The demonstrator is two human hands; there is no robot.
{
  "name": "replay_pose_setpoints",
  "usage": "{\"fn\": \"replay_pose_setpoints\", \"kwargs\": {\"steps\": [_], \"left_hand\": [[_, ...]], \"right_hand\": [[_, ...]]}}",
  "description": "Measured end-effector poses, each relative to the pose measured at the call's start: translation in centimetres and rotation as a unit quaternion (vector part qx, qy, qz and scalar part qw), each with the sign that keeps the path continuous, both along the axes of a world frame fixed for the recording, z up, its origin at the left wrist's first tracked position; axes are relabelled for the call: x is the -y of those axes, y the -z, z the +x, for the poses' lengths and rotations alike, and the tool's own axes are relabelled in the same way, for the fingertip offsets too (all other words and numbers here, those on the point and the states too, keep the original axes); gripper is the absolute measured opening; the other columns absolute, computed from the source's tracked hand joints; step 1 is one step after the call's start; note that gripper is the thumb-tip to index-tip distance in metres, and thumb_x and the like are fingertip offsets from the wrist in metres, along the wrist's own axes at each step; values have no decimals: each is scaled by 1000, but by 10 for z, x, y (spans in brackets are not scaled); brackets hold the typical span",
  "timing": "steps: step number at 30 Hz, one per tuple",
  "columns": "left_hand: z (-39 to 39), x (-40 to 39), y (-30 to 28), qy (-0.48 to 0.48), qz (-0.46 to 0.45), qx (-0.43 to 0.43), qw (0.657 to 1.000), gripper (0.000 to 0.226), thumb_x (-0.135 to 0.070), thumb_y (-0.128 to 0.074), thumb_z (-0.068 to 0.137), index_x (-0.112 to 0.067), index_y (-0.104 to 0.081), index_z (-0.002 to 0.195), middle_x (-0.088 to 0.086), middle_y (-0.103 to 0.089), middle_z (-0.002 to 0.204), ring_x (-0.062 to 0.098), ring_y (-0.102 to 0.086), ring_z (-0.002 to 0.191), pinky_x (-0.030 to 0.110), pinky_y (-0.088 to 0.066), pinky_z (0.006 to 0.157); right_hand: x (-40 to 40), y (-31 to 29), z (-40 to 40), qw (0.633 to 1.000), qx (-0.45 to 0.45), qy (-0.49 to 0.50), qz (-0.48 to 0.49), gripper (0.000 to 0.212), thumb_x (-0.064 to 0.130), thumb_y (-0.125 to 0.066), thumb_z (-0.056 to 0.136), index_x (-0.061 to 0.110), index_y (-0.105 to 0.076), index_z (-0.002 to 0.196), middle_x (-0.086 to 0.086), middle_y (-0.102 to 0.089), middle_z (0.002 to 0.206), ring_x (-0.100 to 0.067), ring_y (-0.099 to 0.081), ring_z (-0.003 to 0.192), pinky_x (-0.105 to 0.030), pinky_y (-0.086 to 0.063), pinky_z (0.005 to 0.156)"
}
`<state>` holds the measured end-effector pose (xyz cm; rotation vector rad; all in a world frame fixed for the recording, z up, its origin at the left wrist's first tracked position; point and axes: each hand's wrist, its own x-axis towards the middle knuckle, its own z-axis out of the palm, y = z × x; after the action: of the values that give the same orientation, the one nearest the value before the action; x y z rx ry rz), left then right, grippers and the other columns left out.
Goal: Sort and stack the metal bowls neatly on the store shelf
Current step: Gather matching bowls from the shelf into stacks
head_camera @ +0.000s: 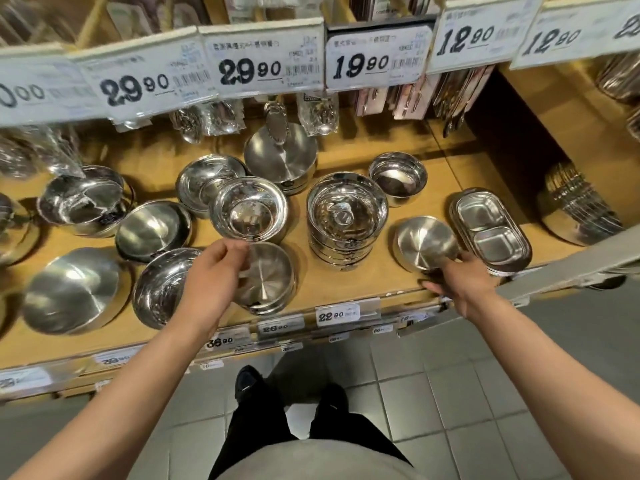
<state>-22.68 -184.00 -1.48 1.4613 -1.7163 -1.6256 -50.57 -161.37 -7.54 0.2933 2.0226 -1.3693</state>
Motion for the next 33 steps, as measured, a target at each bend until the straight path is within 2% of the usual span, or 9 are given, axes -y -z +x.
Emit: {"fn": "replay_pose_setpoints", "kwargs": {"steps": [4,7,9,14,21,27,29,31,33], "left_hand": [[39,1,1,-42,-18,35,998,25,-25,-55,98,-29,-70,79,-2,-70,74,25,-63,74,34,-47,59],[72,5,-1,-84,-34,45,995,23,-39,-55,91,-20,-68,88,9,-73,89,36,-68,89,50,-57,83],[94,8,2,-110,-46,61,991,23,-41,-56,90,-23,-69,89,5,-74,89,34,-69,94,53,-55,89],[132,20,19,-155,-37,126,979,15,-26,-59,96,-19,-67,85,1,-70,79,34,-68,92,54,-56,90],[157,29,28,-145,14,111,983,18,-13,-64,90,-20,-56,75,2,-64,77,24,-57,76,53,-54,90],[179,42,27,-114,74,43,990,16,-7,-66,92,-18,-63,80,-4,-69,70,23,-67,72,43,-57,84],[185,47,26,-102,83,36,991,12,-8,-66,92,-17,-62,86,2,-71,81,28,-73,77,46,-60,89],[188,52,24,-84,94,41,991,8,-10,-65,94,-14,-59,92,9,-71,92,26,-77,76,41,-64,78],[188,54,23,-68,117,27,990,6,-7,-63,96,-10,-58,97,12,-70,96,14,-75,62,25,-60,54]], "right_hand": [[-6,4,10,995,32,64,-74,46,-2,-63,94,-4,-47,138,-19,-63,115,-26,-69,85,-23,-60,51],[-12,6,24,996,55,32,-69,47,-4,-59,95,-4,-46,140,-19,-66,111,-26,-72,74,-27,-62,56],[-14,5,37,995,63,9,-73,46,-5,-60,93,-3,-49,138,-22,-68,114,-24,-76,71,-29,-63,59],[-13,-3,72,993,70,-28,-87,41,-8,-58,92,-1,-54,132,-20,-67,120,-21,-77,73,-28,-62,56],[-9,-25,124,992,74,-22,-104,26,-12,-55,91,2,-57,113,-16,-68,108,-18,-77,68,-26,-61,53],[12,-41,174,990,83,-24,-109,37,-11,-55,92,-4,-54,129,-20,-70,110,-22,-76,75,-33,-64,65],[21,-47,191,989,88,-15,-116,35,-10,-56,92,-4,-55,127,-21,-69,110,-25,-74,81,-31,-64,61],[28,-52,205,988,88,-6,-129,28,-11,-56,92,-3,-58,119,-21,-69,111,-23,-74,78,-28,-63,54],[33,-56,216,986,89,2,-142,25,-12,-56,90,-2,-59,113,-22,-67,112,-18,-76,70,-25,-61,52]]}}
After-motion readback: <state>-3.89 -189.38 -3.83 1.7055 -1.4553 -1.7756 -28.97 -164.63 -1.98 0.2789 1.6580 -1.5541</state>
